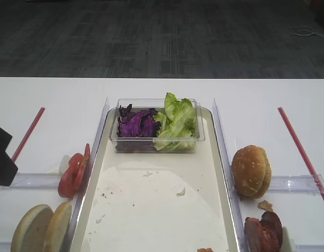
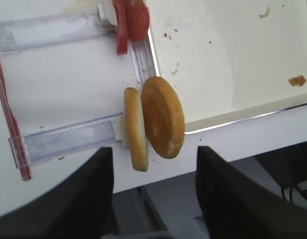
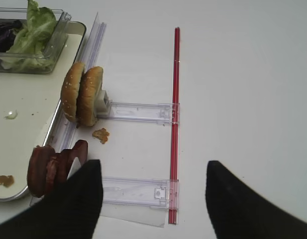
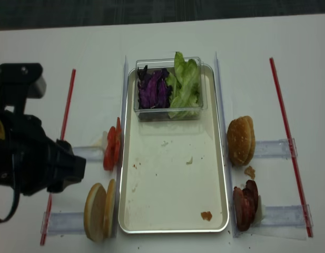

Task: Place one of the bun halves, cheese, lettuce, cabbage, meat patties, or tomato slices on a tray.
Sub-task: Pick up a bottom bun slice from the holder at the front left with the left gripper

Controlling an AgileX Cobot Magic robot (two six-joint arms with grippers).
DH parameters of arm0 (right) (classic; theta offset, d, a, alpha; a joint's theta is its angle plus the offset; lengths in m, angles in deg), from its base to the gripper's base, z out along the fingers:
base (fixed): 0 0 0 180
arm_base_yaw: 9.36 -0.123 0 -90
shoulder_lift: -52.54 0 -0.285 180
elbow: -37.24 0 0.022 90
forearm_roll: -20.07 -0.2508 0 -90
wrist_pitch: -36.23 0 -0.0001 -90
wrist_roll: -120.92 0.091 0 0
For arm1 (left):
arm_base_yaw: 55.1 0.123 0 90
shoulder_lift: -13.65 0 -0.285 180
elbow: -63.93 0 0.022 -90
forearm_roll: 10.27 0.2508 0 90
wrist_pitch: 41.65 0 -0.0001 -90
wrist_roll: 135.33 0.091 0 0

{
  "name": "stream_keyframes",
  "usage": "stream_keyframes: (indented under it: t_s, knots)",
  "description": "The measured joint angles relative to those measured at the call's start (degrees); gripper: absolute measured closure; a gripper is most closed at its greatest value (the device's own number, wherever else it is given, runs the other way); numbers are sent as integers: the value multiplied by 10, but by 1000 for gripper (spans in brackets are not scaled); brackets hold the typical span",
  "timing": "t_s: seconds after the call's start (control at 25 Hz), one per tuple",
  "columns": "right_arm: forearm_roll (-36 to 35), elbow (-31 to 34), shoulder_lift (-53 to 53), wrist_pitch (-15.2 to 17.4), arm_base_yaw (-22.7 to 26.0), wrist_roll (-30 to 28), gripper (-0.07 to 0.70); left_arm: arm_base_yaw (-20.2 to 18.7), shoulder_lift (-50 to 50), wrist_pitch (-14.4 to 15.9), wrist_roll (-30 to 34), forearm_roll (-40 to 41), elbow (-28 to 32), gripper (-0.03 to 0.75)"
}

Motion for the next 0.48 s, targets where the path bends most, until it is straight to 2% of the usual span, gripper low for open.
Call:
stream_keyframes:
  t_s: [0.24,0.36,0.4,0.48]
  knots:
    - [0,0,0,0,0,5,162,-98,-27,-17,-83,37,0,386]
    - [0,0,0,0,0,5,162,-135,-45,-25,-126,55,0,386]
    - [0,0,0,0,0,5,162,-155,-57,-31,-156,63,0,387]
    - [0,0,0,0,0,5,162,-165,-62,-35,-168,66,0,388]
